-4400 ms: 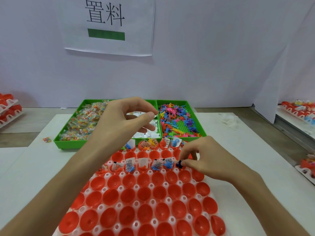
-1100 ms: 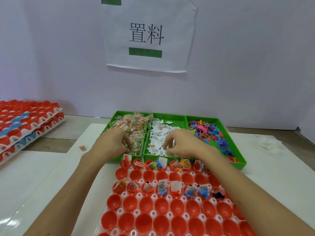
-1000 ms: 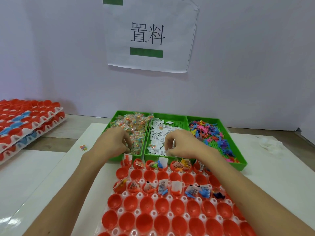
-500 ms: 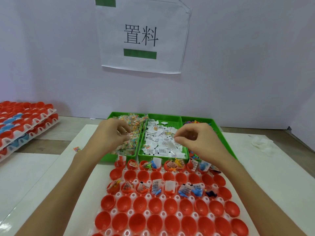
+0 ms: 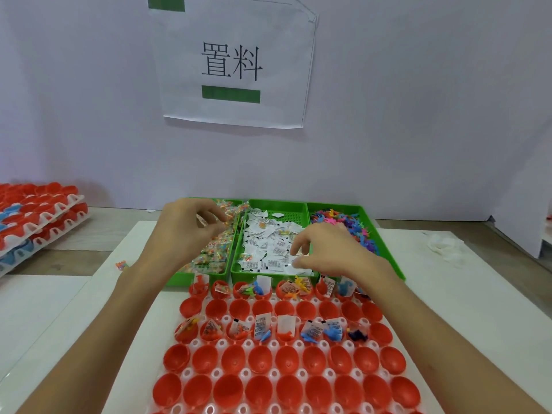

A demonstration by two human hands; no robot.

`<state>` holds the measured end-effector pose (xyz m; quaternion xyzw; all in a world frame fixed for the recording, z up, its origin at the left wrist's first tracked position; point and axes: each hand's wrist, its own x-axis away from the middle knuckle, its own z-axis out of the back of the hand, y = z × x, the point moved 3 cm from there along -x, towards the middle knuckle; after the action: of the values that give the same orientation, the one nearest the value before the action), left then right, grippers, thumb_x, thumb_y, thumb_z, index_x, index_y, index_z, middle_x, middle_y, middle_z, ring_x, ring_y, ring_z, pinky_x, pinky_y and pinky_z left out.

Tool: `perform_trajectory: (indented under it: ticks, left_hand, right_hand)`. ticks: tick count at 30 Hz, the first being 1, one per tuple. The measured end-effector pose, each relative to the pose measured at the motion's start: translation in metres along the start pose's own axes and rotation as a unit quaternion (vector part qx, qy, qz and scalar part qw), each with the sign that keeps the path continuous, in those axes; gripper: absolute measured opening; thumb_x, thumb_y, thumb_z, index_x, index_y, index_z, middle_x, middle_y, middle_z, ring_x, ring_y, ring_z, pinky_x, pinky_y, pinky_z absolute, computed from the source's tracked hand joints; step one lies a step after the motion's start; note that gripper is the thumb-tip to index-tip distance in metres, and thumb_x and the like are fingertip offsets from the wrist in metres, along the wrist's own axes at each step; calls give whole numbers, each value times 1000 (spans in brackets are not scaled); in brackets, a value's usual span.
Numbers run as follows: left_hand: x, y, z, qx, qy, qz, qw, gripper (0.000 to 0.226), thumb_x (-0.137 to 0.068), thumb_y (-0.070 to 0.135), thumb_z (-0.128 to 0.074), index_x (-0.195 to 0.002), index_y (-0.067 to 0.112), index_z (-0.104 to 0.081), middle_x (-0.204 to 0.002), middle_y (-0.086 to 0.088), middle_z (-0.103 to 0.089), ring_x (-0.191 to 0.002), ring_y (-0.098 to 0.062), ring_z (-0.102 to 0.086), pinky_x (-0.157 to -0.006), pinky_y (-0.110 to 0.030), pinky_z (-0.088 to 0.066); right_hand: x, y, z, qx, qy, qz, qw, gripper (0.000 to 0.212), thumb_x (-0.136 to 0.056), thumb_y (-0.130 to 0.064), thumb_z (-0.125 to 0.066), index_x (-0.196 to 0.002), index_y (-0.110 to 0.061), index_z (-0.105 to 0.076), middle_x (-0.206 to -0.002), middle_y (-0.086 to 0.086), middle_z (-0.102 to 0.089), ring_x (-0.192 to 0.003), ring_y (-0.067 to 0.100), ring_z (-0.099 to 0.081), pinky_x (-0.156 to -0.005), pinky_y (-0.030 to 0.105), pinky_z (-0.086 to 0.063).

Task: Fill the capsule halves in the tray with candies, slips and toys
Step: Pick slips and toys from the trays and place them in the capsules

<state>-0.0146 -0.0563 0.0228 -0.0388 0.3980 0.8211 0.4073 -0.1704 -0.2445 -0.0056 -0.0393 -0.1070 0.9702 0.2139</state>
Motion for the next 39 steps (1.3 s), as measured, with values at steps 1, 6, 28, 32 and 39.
perform_trajectory:
  ticks: [1, 6, 28, 32, 39]
  left_hand:
    - [1, 1, 0, 9, -3, 1, 1000, 19, -84, 17, -80, -78, 33, -71, -77, 7, -70, -59, -3, -61, -51, -10, -38]
    - [3, 6, -2, 68, -42, 9, 997, 16, -83, 13, -80, -83, 29, -76, -77, 5, -72, -63, -12, -68, -59, -23, -52]
    - [41, 67, -26, 491, -135, 111, 853, 20, -81, 13, -76, -96, 1, -70, -91, -16, -77, -85, -32, -77, -68, -26, -61]
    - [50, 75, -25, 524, -118, 108, 837, 22, -79, 15, -76, -95, 1, -69, -92, -18, -77, -88, -33, -77, -71, -28, -61]
    - [56, 79, -22, 582, -108, 104, 799, 20, -71, 17, -80, -90, 11, -77, -95, -15, -77, -93, -30, -76, -76, -28, -61]
  right_hand:
    - [-5, -1, -2, 33, -14, -3, 999, 23, -84, -44, -74, -104, -34, -73, -88, -18, -60, -93, 6, -51, -105, 46, -30]
    - [-14, -7, -9, 24, -51, -7, 998, 10, -80, -30, -80, -81, -26, -71, -79, -11, -67, -79, 5, -53, -109, 50, -26]
    - [82, -38, 60, -289, 318, 130, 894, 8, -83, -19, -81, -90, -21, -80, -82, -21, -74, -83, -6, -69, -77, 6, -48]
    - [82, -38, 60, -329, 344, 104, 873, 9, -81, -17, -82, -85, -25, -79, -77, -17, -74, -80, -1, -70, -74, 8, -49]
    - [75, -40, 59, -389, 302, 83, 866, 20, -81, -22, -82, -96, -33, -74, -84, -18, -75, -84, 2, -71, -78, 16, -55]
